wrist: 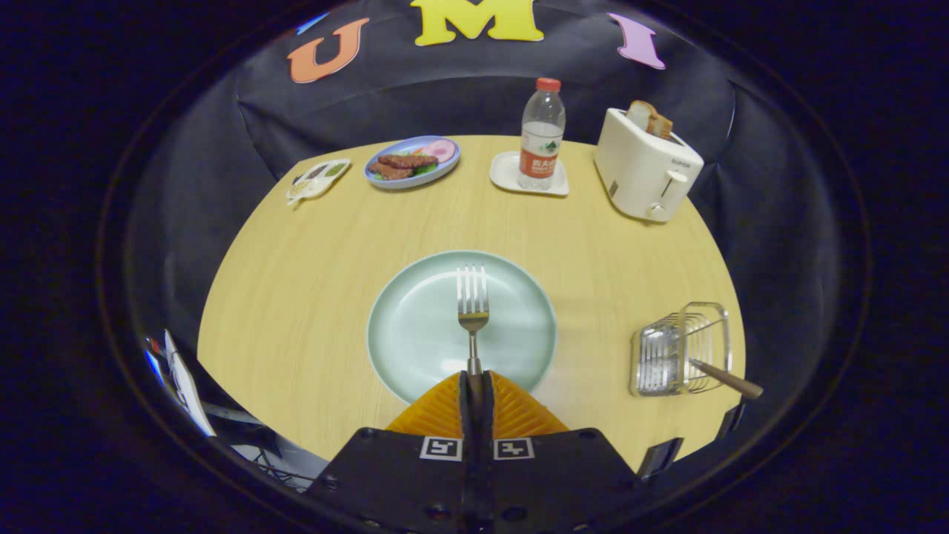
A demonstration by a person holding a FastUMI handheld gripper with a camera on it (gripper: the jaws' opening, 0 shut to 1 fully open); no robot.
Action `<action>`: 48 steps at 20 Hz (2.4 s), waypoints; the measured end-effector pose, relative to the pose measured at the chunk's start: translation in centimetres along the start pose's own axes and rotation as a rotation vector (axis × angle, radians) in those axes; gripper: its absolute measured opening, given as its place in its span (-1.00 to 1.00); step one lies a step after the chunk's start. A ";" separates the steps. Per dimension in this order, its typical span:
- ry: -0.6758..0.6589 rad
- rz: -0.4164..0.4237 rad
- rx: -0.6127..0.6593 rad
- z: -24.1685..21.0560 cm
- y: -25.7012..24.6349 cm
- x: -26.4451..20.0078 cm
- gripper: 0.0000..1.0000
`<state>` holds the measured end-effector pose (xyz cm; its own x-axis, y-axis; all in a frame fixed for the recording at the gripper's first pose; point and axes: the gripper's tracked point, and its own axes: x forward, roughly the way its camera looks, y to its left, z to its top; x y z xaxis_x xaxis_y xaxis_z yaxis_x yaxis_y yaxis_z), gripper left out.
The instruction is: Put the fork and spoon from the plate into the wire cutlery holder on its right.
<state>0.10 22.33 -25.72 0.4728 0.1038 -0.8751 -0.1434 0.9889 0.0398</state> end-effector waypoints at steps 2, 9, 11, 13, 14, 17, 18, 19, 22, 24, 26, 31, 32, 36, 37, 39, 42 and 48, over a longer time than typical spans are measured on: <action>0.007 -0.018 0.022 1.2 -3.9 -3.3 -0.99; 0.059 -0.084 0.077 2.3 -16.3 -9.7 -0.99; 0.071 -0.092 0.075 2.1 -18.2 -9.7 -0.98; 0.099 -0.081 0.076 1.3 -19.1 -9.4 -0.98; 0.119 -0.071 0.077 0.8 -19.5 -9.2 -0.98; 0.180 -0.047 0.080 -0.6 -20.2 -8.2 -0.98; 0.195 -0.039 0.086 -0.9 -20.4 -7.9 -0.98; 0.210 -0.037 0.091 -1.3 -20.6 -7.6 -0.98; 0.239 -0.017 0.116 -1.5 -20.5 -6.9 -0.96; 0.246 -0.003 0.136 -1.6 -20.3 -6.2 -0.93; 0.254 -0.001 0.155 -1.8 -20.3 -5.8 -0.86; 0.265 0.000 0.196 -2.3 -20.2 -5.5 -0.86; 0.262 -0.002 0.200 -2.2 -20.1 -5.4 -0.86; 0.223 0.003 0.218 -0.9 -19.6 -5.2 -0.74; 0.209 0.009 0.222 -0.6 -19.3 -5.1 -0.72; 0.175 -0.004 0.223 -0.1 -19.3 -4.9 -0.57; 0.075 -0.018 0.209 1.9 -19.1 -5.7 -0.19; -0.228 -0.012 0.172 7.2 -17.3 -10.3 0.63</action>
<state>3.95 4.89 -13.95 0.6596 0.0938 -0.7457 0.0037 0.9918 0.1280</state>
